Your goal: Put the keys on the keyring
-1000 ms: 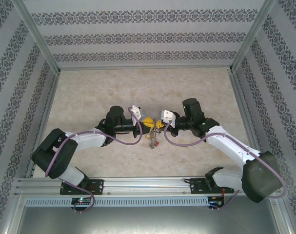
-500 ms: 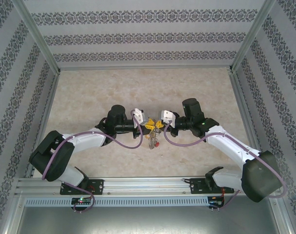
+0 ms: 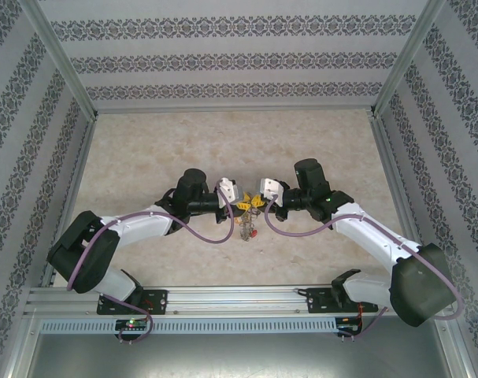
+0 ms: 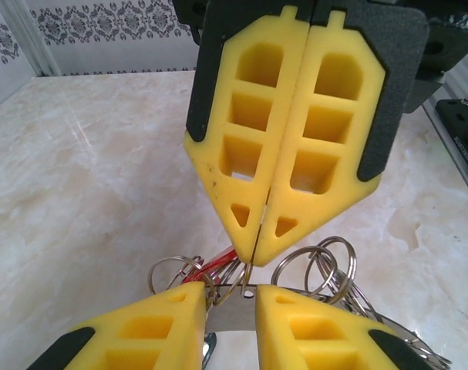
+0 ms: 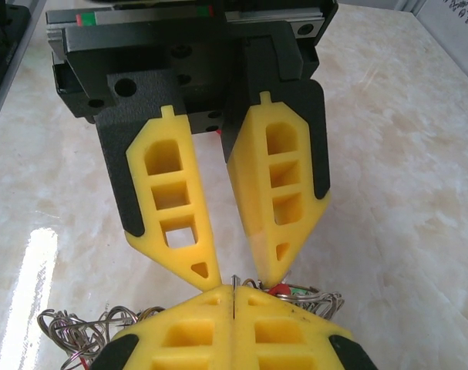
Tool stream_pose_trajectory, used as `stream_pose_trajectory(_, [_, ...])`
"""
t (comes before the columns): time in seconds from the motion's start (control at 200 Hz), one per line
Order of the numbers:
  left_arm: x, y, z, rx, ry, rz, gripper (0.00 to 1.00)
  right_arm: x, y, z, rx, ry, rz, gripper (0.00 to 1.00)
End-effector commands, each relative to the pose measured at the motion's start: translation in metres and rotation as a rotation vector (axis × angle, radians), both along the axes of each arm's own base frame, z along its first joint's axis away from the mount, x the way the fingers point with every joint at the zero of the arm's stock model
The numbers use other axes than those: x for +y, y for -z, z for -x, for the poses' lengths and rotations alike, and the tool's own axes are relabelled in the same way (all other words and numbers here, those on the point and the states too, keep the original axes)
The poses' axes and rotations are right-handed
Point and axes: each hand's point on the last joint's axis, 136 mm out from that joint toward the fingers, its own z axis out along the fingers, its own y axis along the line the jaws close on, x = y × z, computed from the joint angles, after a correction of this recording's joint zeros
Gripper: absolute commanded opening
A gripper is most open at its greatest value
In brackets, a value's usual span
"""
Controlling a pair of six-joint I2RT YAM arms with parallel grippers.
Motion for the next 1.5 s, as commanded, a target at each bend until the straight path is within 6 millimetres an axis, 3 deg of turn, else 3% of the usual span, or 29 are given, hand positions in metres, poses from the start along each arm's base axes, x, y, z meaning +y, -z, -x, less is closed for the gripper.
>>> stream_pose_trajectory(0.0, [-0.006,-0.002,-0.003,-0.047,0.011,-0.027,0.25,0.003,-0.003,0.005,0.013,-0.039,-0.023,0.00])
stream_pose_trajectory(0.23, [-0.010,0.005,0.000,-0.050,0.034,-0.062,0.17,0.003,-0.002,0.005,0.012,-0.040,-0.020,0.00])
stream_pose_trajectory(0.34, [-0.009,0.007,0.000,-0.063,0.037,-0.071,0.09,0.003,-0.002,0.005,0.012,-0.040,-0.018,0.00])
stream_pose_trajectory(0.395, [-0.008,0.007,0.000,-0.067,0.033,-0.081,0.00,0.003,-0.002,0.005,0.012,-0.039,-0.016,0.00])
stream_pose_trajectory(0.64, [0.001,0.005,0.002,-0.111,0.014,-0.115,0.00,-0.006,0.000,0.009,0.000,-0.043,0.050,0.00])
stream_pose_trajectory(0.754, [0.005,0.005,0.002,-0.116,-0.007,-0.121,0.00,-0.017,-0.006,0.015,0.002,-0.042,0.050,0.09])
stream_pose_trajectory(0.879, [0.008,0.004,0.003,-0.132,-0.019,-0.119,0.00,-0.029,-0.020,0.020,-0.004,-0.017,0.008,0.31])
stream_pose_trajectory(0.999, [0.010,0.004,0.005,-0.143,-0.015,-0.121,0.00,-0.040,-0.030,0.019,0.005,0.019,-0.022,0.33])
stream_pose_trajectory(1.104, [0.010,0.004,0.006,-0.138,-0.011,-0.134,0.00,-0.048,-0.028,0.015,0.003,0.062,0.007,0.33])
stream_pose_trajectory(1.244, [0.011,-0.001,0.000,-0.070,-0.070,-0.113,0.00,-0.072,-0.015,-0.006,-0.028,0.217,0.137,0.35])
stream_pose_trajectory(1.329, [0.015,0.000,-0.007,0.003,-0.147,-0.104,0.11,-0.098,-0.008,-0.020,-0.031,0.340,0.202,0.36])
stream_pose_trajectory(1.499, [0.038,0.004,-0.018,0.091,-0.345,-0.069,0.18,-0.136,0.024,-0.025,0.027,0.430,0.417,0.37])
